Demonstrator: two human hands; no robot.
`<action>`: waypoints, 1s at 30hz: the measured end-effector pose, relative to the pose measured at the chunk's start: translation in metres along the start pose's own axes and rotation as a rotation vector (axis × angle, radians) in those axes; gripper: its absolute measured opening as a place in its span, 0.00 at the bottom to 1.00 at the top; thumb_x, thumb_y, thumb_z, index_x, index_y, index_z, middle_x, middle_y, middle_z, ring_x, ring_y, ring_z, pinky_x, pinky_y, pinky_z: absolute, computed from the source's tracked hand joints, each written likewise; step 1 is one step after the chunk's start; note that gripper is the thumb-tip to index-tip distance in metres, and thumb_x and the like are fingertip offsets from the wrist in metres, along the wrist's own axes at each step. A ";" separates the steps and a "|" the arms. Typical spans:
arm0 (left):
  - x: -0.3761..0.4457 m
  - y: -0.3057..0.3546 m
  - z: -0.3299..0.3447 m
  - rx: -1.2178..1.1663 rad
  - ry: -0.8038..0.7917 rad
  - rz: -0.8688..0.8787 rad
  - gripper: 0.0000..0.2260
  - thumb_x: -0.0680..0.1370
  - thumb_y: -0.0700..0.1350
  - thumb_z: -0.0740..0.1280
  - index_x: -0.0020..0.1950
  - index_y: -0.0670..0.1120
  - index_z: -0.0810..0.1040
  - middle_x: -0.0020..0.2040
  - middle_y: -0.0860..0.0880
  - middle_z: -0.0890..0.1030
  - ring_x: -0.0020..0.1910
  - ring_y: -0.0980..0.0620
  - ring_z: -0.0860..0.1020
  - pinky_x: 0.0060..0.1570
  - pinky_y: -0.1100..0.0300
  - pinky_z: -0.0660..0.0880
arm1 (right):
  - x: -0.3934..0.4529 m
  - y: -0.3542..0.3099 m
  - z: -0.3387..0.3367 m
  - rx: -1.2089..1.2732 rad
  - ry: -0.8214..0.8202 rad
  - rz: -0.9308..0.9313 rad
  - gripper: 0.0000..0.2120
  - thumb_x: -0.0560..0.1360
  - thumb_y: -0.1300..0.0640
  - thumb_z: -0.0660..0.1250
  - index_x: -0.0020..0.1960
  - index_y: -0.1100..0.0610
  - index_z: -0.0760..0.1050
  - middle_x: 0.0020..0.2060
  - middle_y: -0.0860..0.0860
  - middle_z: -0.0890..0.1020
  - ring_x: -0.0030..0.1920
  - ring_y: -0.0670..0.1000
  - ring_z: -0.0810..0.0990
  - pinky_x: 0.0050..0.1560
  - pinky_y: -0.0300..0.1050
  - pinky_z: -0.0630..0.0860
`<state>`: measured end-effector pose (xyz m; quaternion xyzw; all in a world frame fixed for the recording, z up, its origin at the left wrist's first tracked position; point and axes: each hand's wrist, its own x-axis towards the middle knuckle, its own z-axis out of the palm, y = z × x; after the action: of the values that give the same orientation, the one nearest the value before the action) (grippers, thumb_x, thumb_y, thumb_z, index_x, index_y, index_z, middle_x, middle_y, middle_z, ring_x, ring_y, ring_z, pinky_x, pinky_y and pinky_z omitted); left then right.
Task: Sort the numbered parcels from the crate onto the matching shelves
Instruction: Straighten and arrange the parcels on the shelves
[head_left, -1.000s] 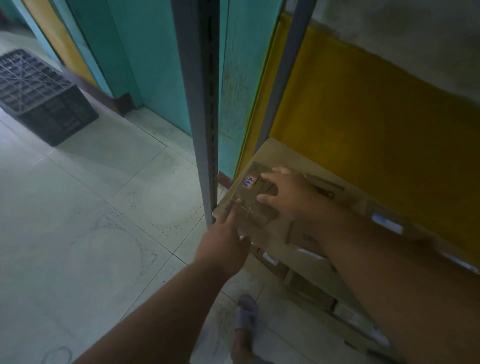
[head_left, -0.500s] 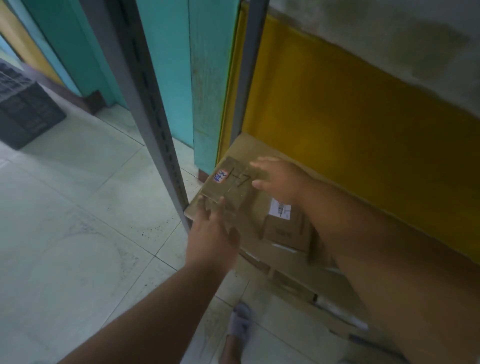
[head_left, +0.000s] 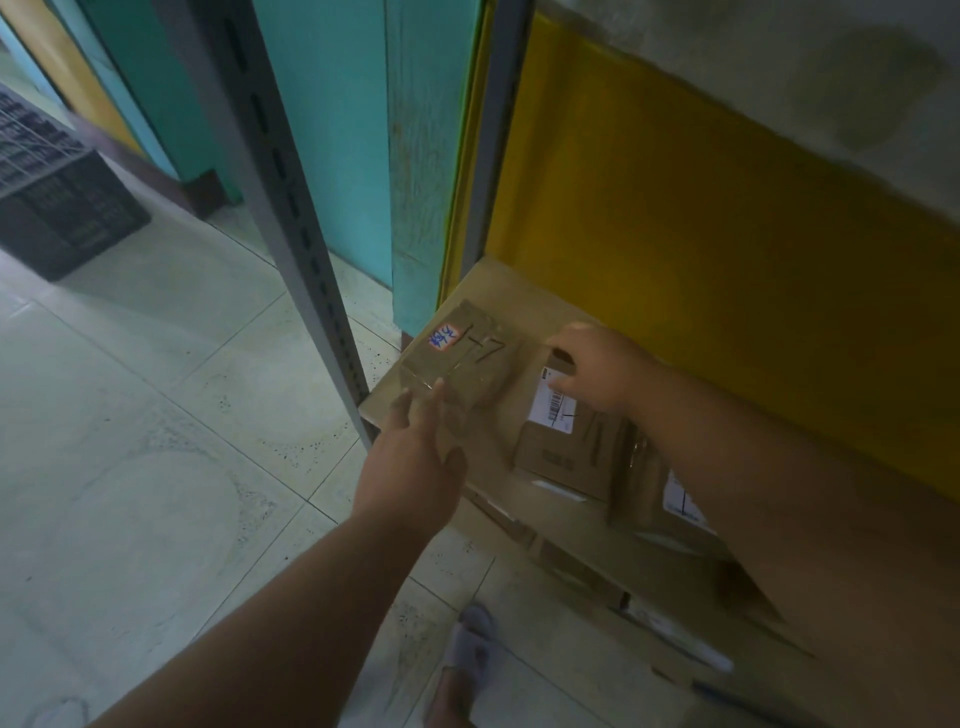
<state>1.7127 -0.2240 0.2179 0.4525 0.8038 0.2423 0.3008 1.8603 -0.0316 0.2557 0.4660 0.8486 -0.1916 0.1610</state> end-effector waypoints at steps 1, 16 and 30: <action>-0.006 -0.001 0.005 -0.020 0.034 0.002 0.31 0.79 0.45 0.66 0.79 0.55 0.57 0.77 0.46 0.63 0.65 0.44 0.75 0.61 0.48 0.76 | -0.003 0.008 0.001 -0.029 -0.010 0.034 0.28 0.76 0.51 0.73 0.74 0.55 0.70 0.71 0.56 0.71 0.65 0.57 0.74 0.61 0.50 0.74; -0.011 0.004 0.062 0.443 -0.104 0.322 0.24 0.77 0.45 0.61 0.74 0.53 0.69 0.71 0.51 0.66 0.63 0.46 0.69 0.62 0.53 0.69 | -0.011 0.017 0.034 -0.086 -0.020 0.156 0.38 0.69 0.39 0.76 0.74 0.51 0.68 0.75 0.56 0.64 0.75 0.58 0.62 0.70 0.53 0.65; -0.001 0.005 0.016 0.385 -0.194 0.564 0.22 0.78 0.44 0.61 0.73 0.52 0.66 0.69 0.50 0.70 0.62 0.46 0.73 0.62 0.51 0.73 | -0.074 0.016 0.030 0.101 0.193 0.284 0.32 0.77 0.48 0.71 0.76 0.55 0.66 0.76 0.56 0.66 0.75 0.58 0.64 0.72 0.53 0.64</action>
<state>1.7269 -0.2207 0.2104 0.7260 0.6456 0.1159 0.2065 1.9152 -0.0916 0.2604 0.6050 0.7751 -0.1634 0.0806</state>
